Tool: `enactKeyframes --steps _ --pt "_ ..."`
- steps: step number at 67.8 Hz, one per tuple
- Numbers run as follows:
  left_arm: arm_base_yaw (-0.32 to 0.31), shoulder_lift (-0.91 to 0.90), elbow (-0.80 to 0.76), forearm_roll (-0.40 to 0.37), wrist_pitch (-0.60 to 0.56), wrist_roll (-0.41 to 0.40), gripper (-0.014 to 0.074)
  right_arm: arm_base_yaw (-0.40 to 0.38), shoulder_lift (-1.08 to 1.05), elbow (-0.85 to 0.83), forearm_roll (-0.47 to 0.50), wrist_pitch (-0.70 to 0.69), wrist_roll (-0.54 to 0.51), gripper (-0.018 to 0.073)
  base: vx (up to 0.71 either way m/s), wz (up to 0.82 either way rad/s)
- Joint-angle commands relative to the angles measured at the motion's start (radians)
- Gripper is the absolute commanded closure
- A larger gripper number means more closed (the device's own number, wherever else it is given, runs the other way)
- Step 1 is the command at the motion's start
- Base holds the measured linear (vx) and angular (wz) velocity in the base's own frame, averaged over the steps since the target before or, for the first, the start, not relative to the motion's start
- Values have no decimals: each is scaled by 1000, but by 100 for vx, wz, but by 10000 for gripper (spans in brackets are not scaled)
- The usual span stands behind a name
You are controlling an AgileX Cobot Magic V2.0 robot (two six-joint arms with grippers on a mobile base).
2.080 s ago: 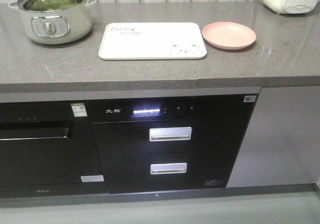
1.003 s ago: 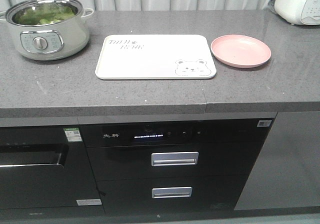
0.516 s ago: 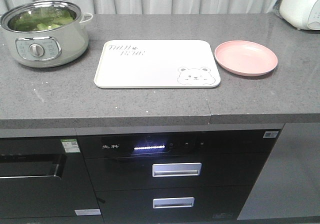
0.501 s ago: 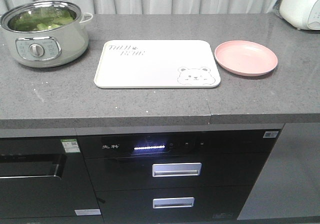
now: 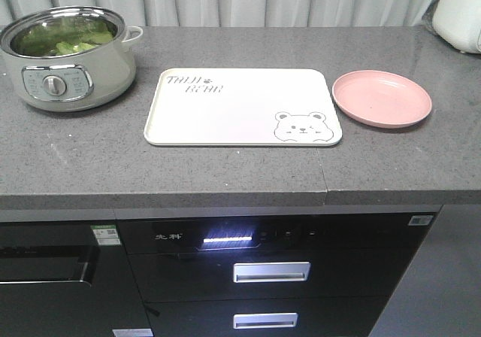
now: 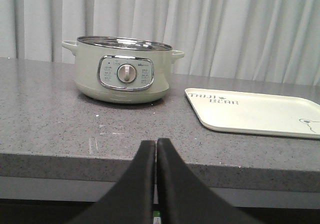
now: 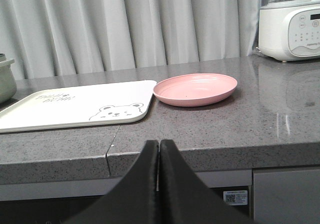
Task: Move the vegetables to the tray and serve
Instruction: 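Drive closer and align the base in front of the tray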
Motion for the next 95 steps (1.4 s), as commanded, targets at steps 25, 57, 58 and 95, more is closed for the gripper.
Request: enactKeyframes --steps 25,57,58,95 --pt "1 -1 22 0 -75 -7 602 -4 -6 13 -9 -70 -2 562 8 4" --pt "1 -1 22 0 -75 -7 602 -4 -6 13 -9 -70 -2 562 9 4" --pt "1 -1 22 0 -75 -7 602 -4 -6 13 -9 -70 -2 562 8 2" --pt "1 -1 22 0 -75 -7 602 -4 -6 13 -9 -70 -2 562 7 -1"
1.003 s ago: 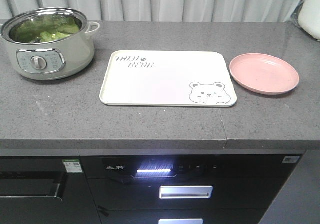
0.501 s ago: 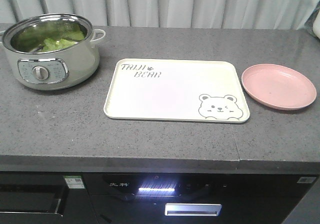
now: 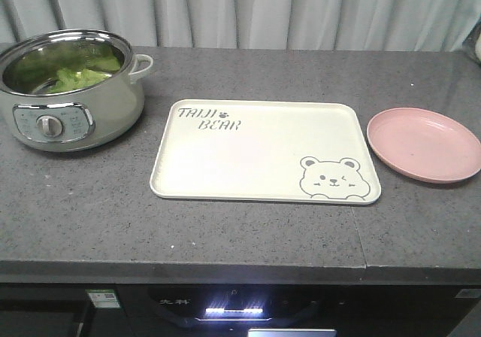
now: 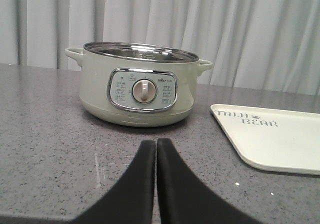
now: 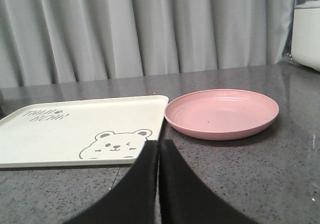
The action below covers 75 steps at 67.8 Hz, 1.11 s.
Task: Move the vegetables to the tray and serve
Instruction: 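Drive closer and align the base in front of the tray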
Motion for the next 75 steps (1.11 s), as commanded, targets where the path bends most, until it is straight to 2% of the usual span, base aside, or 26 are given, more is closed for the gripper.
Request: enactKeyframes --steps 1,75 --pt "1 -1 22 0 -75 -7 602 -4 -6 13 -9 -70 -2 562 7 -3" --pt "1 -1 22 0 -75 -7 602 -4 -6 13 -9 -70 -2 562 5 -2"
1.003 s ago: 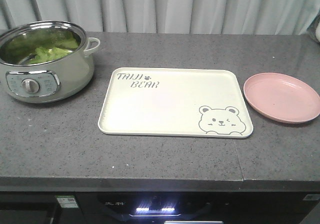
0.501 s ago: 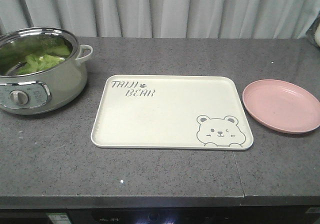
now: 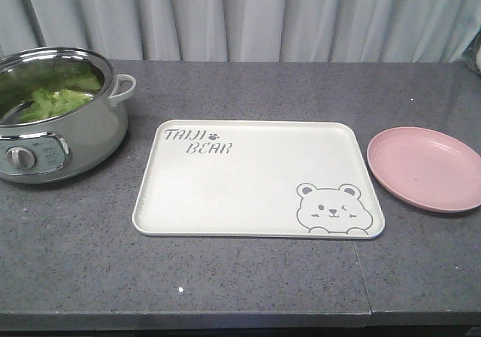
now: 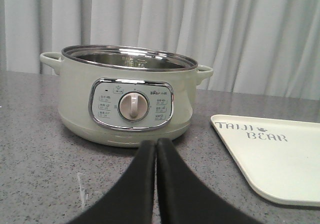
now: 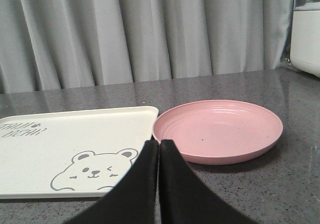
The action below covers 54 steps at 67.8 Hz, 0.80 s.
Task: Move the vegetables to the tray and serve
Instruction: 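Drive closer and align the base in front of the tray, then raise the left gripper over the pot and the right over the plate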
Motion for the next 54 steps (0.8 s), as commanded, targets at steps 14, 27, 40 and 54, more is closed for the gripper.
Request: enactKeyframes --steps 14,27,40,54 --pt "1 -1 22 0 -75 -7 602 -4 -6 13 -9 -71 -2 562 2 0" --pt "1 -1 22 0 -75 -7 602 -4 -6 13 -9 -71 -2 562 1 1" --pt "1 -1 22 0 -75 -7 602 -4 -6 13 -9 -71 -2 562 1 0" --pt "1 -1 22 0 -75 -7 602 -4 -6 13 -9 -72 -2 562 0 0"
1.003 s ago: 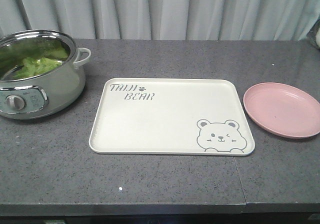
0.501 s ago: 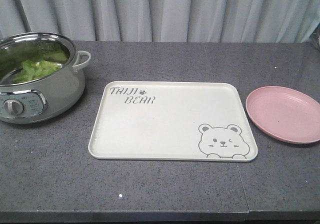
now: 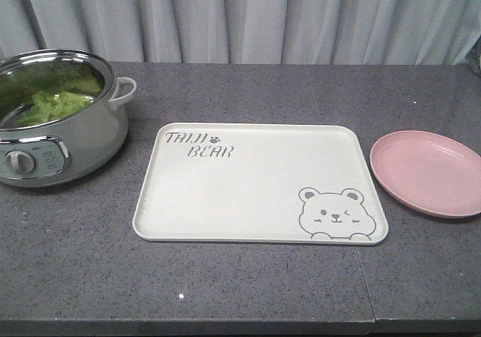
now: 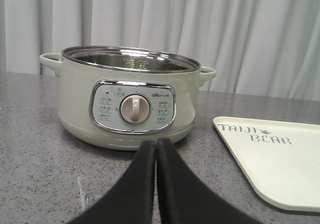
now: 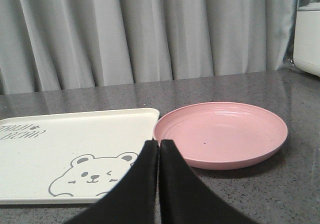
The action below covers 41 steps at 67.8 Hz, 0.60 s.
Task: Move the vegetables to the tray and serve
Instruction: 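Raise the left gripper over the pot and the right over the plate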
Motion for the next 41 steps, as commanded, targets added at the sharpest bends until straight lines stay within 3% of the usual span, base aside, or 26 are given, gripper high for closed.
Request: enactKeyframes --steps 1,41 --pt "1 -1 22 0 -75 -7 602 -4 -6 13 -9 -72 -2 562 0 0" --pt "1 -1 22 0 -75 -7 602 -4 -6 13 -9 -72 -2 562 0 0"
